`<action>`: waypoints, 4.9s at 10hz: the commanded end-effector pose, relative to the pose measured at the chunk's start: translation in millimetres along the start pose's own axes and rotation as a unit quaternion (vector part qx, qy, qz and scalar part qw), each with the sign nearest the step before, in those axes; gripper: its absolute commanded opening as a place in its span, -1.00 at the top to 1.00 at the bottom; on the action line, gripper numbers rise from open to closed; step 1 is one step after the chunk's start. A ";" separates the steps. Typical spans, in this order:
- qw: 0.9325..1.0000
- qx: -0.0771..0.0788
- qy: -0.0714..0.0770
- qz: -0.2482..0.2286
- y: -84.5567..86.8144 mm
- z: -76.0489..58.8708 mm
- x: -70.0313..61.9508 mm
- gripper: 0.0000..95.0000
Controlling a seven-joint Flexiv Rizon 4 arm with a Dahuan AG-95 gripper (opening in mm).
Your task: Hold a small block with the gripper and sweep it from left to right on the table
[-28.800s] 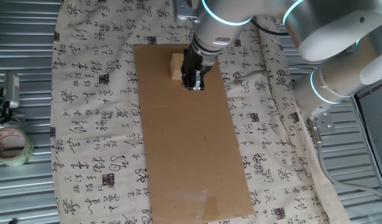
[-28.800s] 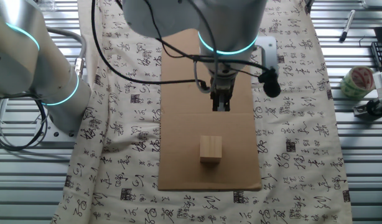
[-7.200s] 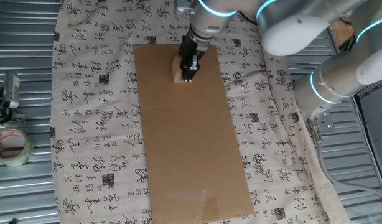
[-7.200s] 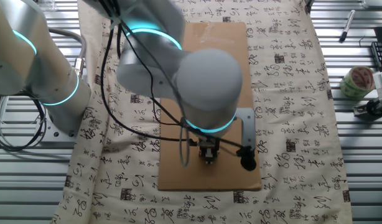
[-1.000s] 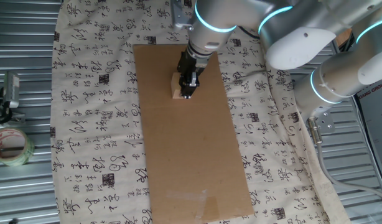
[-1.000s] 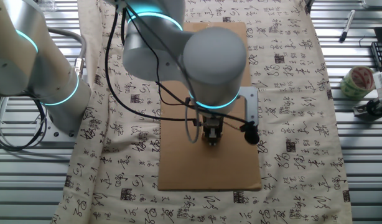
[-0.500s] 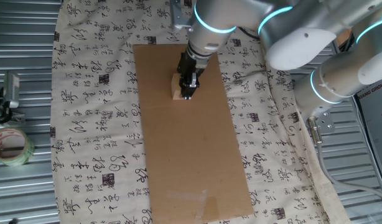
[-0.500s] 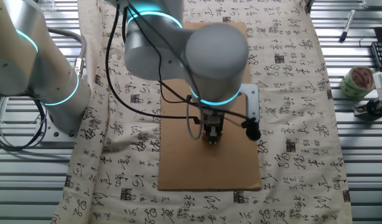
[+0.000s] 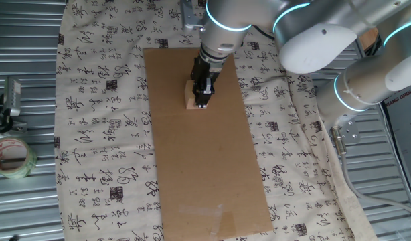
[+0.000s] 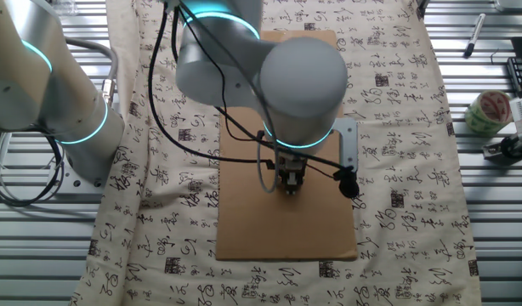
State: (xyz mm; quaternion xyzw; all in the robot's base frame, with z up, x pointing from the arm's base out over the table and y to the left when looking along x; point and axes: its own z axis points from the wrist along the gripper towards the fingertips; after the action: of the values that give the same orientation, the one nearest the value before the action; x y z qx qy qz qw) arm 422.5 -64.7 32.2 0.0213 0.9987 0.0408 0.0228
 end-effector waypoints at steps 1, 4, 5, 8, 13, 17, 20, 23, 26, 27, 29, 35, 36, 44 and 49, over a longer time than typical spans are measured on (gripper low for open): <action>1.000 0.011 0.005 -0.001 -2.1 1.6 1.0 1.00; 1.000 0.014 0.003 -0.003 -1.8 1.6 1.0 1.00; 1.000 0.013 0.007 -0.003 -1.8 1.6 1.0 1.00; 1.000 0.011 0.005 -0.001 -1.7 1.6 1.0 1.00; 1.000 0.006 0.006 0.001 -1.7 1.6 1.0 1.00; 1.000 0.005 0.004 0.000 -1.7 1.6 1.0 1.00; 1.000 0.000 0.002 0.000 -1.8 1.8 0.9 1.00; 1.000 0.019 -0.002 -0.004 -1.8 1.8 0.9 1.00; 1.000 0.004 -0.002 -0.002 -1.8 1.9 0.9 1.00; 1.000 0.002 -0.003 -0.001 -1.8 1.9 0.9 1.00; 0.999 0.036 -0.013 -0.018 -1.8 1.9 0.9 0.60; 1.000 0.014 -0.004 -0.017 -1.9 2.1 0.9 -0.60; 1.000 0.015 -0.004 -0.018 -1.9 2.1 0.9 -1.00; 1.000 0.016 -0.004 -0.014 -1.9 2.1 0.9 -1.00; 1.000 0.016 -0.004 -0.014 -1.9 2.1 0.9 -1.00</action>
State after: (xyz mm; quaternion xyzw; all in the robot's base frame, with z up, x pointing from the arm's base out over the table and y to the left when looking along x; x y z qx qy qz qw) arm 421.6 -66.7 29.1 0.0075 0.9993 0.0238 0.0270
